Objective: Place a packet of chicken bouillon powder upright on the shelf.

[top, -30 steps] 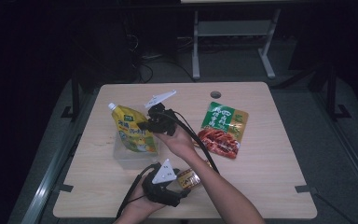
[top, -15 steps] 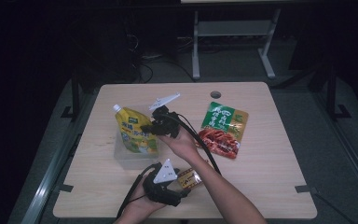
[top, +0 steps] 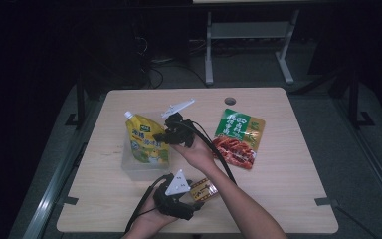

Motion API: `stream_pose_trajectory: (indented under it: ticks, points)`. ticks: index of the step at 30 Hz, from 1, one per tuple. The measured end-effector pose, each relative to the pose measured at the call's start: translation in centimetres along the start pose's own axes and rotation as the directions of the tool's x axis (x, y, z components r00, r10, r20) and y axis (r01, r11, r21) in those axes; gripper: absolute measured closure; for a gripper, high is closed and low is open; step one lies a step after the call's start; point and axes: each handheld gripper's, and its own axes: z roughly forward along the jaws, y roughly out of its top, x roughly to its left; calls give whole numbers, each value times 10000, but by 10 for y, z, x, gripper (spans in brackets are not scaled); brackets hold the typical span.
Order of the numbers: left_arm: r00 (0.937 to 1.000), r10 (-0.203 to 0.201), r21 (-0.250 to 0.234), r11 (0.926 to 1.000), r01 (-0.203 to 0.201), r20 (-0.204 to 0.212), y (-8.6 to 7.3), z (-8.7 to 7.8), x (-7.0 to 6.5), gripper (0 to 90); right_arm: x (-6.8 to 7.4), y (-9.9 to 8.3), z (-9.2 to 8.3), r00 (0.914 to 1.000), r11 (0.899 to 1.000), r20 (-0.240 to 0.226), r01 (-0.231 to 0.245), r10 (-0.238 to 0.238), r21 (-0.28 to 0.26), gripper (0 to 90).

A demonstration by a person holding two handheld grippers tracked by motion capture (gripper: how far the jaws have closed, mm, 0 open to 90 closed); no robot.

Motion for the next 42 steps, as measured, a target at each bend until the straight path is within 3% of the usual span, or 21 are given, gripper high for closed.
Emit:
stream_pose_trajectory:
  ticks: [6,10,18,28,38,42]
  points:
    - [10000,24,-31,10000,-24,4,-1,0,0,244,2,-1,0,9992,9996,263,-294,295,-48,886]
    - [10000,-46,9,10000,46,7,-1,1,0,244,5,-1,-1,9992,9994,187,-343,343,-11,874]
    - [10000,-13,78,10000,13,14,0,3,0,235,-1,-4,-10,9982,9985,272,-533,537,-135,650]
    - [9998,158,339,9993,-155,-92,5,7,2,204,-7,-16,-44,9967,9972,383,-701,710,-263,485]
    - [9994,274,733,9970,-257,-229,7,20,3,195,-16,-41,-80,9944,9963,678,-795,815,-316,422]
    - [9993,273,1003,9947,-245,-261,7,26,5,194,-19,-51,-91,9910,9930,656,-1154,1169,-264,402]
